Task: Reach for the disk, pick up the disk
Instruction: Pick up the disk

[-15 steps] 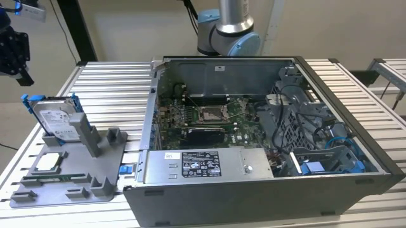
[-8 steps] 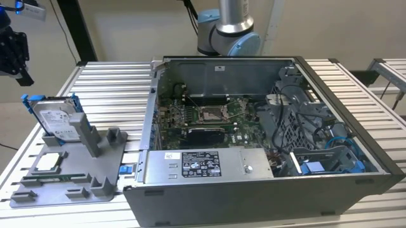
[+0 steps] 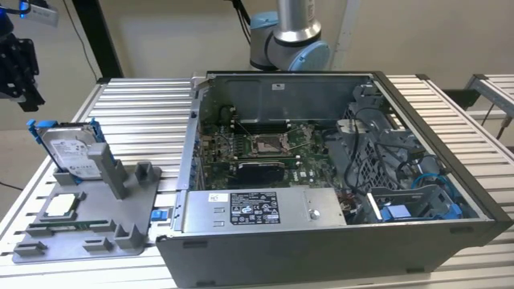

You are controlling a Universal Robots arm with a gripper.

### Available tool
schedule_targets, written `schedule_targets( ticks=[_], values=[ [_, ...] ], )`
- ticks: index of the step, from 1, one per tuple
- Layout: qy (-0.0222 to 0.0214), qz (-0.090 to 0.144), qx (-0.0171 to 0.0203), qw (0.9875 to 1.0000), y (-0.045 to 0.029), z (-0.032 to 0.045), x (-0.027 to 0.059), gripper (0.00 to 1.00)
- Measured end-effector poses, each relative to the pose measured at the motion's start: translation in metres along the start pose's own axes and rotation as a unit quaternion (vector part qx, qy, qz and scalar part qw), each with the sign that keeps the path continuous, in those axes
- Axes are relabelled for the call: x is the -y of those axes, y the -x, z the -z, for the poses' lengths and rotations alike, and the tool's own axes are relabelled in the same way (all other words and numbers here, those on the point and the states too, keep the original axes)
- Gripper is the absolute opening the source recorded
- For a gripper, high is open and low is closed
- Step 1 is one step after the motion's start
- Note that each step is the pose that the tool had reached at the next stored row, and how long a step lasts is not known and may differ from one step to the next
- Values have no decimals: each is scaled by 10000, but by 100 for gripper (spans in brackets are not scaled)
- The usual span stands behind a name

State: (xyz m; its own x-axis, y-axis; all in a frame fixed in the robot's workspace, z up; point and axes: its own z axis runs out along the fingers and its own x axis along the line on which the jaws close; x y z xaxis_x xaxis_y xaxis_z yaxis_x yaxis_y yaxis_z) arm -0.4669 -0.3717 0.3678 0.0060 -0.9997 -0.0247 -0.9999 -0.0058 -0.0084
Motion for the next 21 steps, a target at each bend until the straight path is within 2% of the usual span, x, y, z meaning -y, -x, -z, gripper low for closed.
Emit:
schedule_targets(
  ticks=[12, 14, 17, 21],
  values=[
    [0, 0, 2, 10000, 0, 0, 0, 100],
    [21, 0, 1, 10000, -1, -5, 2, 100],
    [48, 0, 1, 10000, -1, -43, 5, 100],
    [37, 11, 1, 10000, -3, -78, 6, 100]
  ],
)
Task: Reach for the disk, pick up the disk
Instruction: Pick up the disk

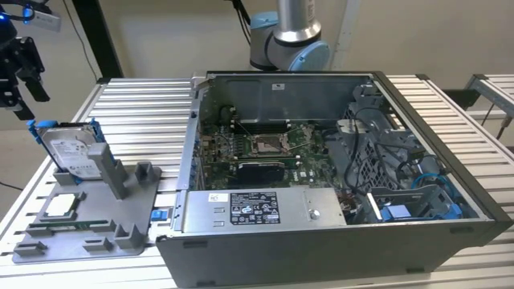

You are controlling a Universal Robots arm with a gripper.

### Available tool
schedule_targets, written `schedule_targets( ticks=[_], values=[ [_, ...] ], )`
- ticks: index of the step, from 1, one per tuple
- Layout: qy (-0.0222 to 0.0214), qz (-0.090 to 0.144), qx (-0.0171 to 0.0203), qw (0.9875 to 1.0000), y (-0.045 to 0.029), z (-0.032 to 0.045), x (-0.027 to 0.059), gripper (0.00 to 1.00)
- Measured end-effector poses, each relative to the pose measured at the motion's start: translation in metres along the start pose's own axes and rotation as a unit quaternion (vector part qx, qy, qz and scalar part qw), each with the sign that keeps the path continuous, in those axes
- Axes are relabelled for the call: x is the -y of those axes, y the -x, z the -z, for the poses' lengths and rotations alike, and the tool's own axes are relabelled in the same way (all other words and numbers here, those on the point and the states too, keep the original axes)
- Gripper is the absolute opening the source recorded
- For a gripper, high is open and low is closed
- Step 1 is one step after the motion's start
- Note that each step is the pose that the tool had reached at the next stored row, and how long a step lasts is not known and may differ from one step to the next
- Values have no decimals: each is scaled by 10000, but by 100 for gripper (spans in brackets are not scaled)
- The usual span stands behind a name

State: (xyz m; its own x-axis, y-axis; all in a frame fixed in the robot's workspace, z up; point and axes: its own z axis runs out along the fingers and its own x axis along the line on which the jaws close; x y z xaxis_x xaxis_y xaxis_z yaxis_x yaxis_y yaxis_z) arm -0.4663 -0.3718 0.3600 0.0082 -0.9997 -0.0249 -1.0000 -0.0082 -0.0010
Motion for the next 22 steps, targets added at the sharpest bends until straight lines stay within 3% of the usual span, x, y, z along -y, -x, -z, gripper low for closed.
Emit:
schedule_targets(
  ticks=[4, 9, 15, 22],
  values=[
    [-46, 55, -1, 10000, 0, -20, 1, 100],
    [-51, 61, 1, 10000, 0, -26, 1, 100],
    [-51, 60, 5, 10000, -9, -128, 1, 100],
    [-115, 63, 15, 9999, -30, -230, 0, 100]
  ],
)
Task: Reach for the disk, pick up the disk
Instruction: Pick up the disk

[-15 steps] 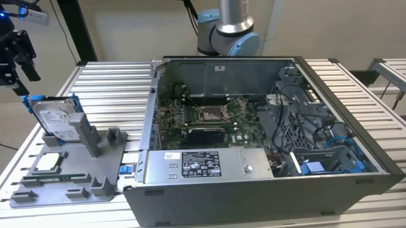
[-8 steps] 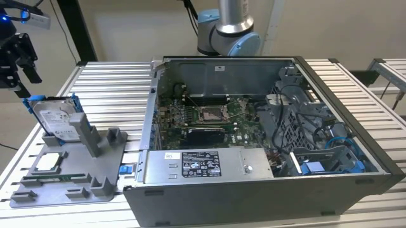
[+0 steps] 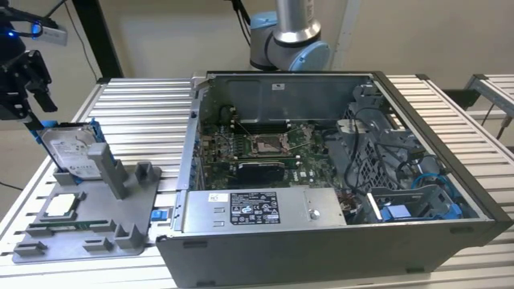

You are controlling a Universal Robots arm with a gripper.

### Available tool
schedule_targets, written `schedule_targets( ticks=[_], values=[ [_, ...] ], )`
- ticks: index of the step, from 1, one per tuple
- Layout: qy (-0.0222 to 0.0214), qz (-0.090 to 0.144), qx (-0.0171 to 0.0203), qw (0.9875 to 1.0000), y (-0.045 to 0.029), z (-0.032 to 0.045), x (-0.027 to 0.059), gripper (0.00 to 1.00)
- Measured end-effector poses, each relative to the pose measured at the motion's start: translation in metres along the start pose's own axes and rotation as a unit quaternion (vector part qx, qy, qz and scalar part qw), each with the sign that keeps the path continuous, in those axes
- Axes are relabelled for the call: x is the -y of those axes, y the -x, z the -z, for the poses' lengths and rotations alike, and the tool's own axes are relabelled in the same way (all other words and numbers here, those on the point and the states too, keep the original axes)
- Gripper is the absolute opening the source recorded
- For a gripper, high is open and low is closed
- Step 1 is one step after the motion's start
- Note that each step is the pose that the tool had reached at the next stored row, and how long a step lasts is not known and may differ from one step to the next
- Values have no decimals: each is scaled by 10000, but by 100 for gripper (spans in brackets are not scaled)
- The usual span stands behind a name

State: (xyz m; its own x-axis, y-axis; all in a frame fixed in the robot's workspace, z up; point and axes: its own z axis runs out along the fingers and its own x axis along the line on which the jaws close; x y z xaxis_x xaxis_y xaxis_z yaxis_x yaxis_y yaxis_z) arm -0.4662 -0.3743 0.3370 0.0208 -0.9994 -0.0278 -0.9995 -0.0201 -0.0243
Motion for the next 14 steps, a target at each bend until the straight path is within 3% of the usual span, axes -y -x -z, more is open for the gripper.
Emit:
schedule_targets(
  ticks=[14],
  values=[
    [-12, 0, 0, 10000, -9, -256, 1, 100]
  ],
)
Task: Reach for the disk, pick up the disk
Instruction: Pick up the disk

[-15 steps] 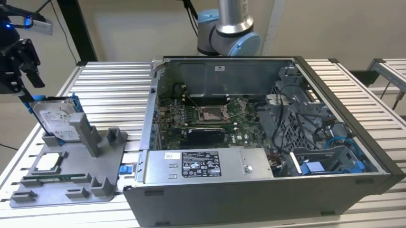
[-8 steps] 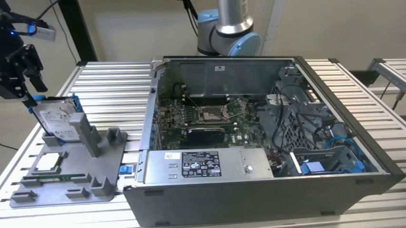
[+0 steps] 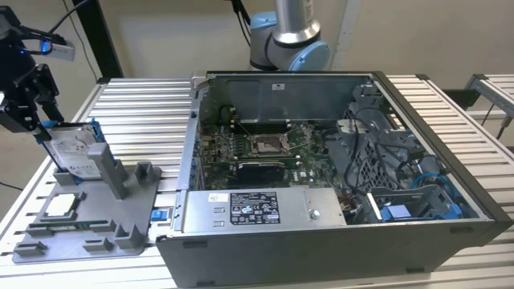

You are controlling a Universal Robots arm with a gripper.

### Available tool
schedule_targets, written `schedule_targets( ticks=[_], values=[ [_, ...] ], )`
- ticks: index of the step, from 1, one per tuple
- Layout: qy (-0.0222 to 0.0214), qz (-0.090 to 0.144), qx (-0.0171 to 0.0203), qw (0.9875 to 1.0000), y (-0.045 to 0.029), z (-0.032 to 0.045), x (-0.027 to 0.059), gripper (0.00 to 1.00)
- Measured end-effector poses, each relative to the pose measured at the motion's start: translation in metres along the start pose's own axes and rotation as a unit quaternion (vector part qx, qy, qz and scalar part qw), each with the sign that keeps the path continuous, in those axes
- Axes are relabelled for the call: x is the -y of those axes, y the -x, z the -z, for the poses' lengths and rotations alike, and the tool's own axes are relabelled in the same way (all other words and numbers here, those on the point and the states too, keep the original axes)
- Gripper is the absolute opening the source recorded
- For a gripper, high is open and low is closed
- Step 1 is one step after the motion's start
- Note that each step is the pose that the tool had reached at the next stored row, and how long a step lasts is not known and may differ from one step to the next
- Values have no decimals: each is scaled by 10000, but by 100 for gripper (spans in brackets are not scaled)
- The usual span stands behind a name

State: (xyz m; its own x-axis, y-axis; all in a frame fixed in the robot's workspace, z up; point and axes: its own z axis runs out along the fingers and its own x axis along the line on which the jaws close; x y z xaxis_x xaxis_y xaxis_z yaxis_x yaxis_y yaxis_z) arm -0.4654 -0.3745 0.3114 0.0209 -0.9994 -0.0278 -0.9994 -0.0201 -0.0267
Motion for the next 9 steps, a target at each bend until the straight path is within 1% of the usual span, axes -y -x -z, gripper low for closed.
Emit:
schedule_targets(
  ticks=[9],
  values=[
    [-7, 0, 0, 10000, -5, -162, 5, 100]
  ],
)
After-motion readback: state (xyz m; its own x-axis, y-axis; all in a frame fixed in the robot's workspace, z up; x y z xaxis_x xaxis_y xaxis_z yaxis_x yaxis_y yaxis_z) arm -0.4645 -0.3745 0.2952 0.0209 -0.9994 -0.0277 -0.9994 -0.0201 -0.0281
